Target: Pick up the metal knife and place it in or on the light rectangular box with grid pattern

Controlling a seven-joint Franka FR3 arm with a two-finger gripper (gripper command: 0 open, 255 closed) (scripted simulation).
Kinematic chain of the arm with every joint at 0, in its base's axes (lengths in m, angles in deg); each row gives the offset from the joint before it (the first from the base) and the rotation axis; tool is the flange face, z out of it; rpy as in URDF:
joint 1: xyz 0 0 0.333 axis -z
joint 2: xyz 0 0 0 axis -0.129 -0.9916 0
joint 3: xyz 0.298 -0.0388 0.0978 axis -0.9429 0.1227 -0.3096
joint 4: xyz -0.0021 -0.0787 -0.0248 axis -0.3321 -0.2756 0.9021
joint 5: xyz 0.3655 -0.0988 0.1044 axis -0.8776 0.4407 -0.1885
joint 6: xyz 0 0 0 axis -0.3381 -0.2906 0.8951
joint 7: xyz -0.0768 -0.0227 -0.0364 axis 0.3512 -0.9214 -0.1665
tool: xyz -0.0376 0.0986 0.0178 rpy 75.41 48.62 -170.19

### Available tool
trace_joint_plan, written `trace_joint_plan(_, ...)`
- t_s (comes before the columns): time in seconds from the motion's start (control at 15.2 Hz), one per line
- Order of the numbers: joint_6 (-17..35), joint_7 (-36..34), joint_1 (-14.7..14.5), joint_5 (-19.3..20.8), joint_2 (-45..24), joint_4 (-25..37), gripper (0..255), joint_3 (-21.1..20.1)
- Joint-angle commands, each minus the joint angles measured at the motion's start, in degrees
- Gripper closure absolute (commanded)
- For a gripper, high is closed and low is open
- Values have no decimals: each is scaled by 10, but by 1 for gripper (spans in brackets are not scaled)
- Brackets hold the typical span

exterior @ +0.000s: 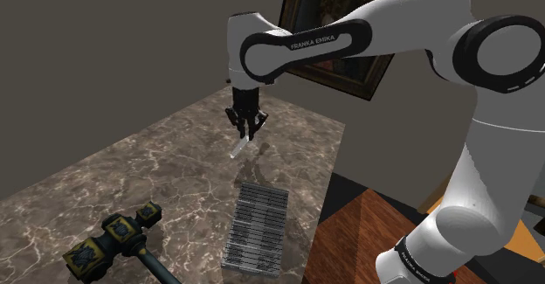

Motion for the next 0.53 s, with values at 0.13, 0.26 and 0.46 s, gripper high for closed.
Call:
trace_joint_plan(0.13,-29,4,0,-8,11,20,255,-4)
trace_joint_plan(0.26,-43,6,0,-11,16,29,255,-5)
trace_joint_plan(0.46,-63,9,1,-15,22,45,255,-7)
